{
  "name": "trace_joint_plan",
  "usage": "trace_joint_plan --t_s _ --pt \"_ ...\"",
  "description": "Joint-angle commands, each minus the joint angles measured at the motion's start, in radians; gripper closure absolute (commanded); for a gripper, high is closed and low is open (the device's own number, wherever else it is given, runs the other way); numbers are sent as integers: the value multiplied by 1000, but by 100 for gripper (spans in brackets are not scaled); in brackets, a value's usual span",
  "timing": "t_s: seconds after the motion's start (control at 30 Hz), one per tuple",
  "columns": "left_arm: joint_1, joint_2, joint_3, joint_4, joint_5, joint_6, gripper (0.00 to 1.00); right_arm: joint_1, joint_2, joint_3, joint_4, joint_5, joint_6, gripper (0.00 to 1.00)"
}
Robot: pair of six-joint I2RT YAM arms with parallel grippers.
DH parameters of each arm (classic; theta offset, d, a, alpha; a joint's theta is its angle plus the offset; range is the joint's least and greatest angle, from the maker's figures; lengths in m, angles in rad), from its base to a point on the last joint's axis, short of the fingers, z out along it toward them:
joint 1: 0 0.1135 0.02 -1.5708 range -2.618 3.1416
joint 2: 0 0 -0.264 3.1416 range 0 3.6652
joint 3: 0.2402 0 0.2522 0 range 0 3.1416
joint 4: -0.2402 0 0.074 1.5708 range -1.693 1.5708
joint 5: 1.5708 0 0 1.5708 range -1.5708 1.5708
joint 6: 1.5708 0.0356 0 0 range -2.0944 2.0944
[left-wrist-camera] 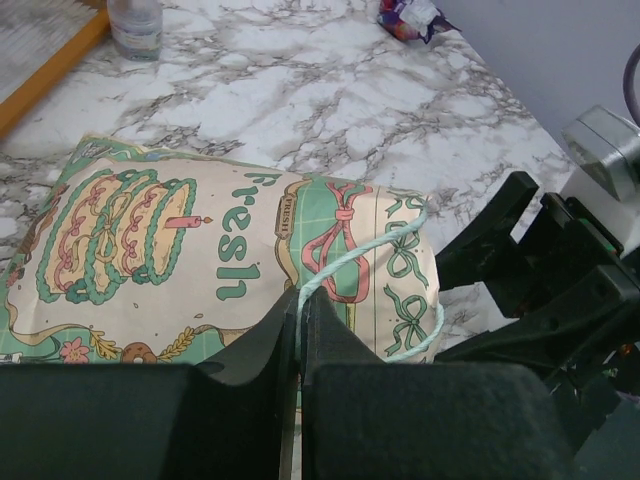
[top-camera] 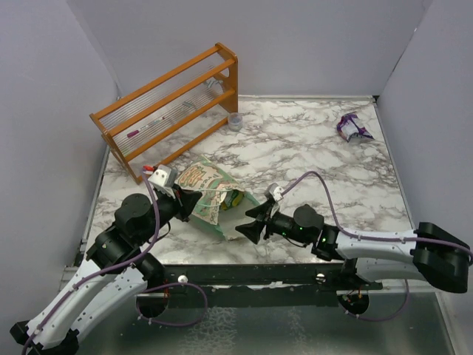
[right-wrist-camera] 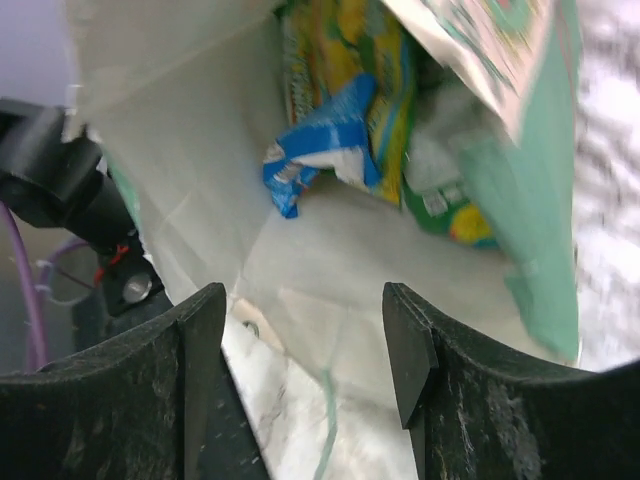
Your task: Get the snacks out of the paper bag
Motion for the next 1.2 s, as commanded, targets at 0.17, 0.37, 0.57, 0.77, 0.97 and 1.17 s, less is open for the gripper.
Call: trace_joint_plan --t_s 0.17,0.37,0.57,0.77,0.97,1.17 --pt "0 1 4 4 -35 4 100 65 211 -15 472 47 -501 39" --pt "0 -2 3 8 -36 5 100 65 418 10 697 42 -596 48" --pt "-2 -13 5 1 -29 -9 100 65 638 41 949 163 -566 49" --pt "-3 -32 1 2 -54 -10 100 65 765 89 1036 179 -539 53" --pt "-5 -4 2 2 -49 -9 100 65 849 165 1019 146 -536 63" --pt "-5 23 5 -3 -48 -9 100 64 879 218 964 181 -508 98"
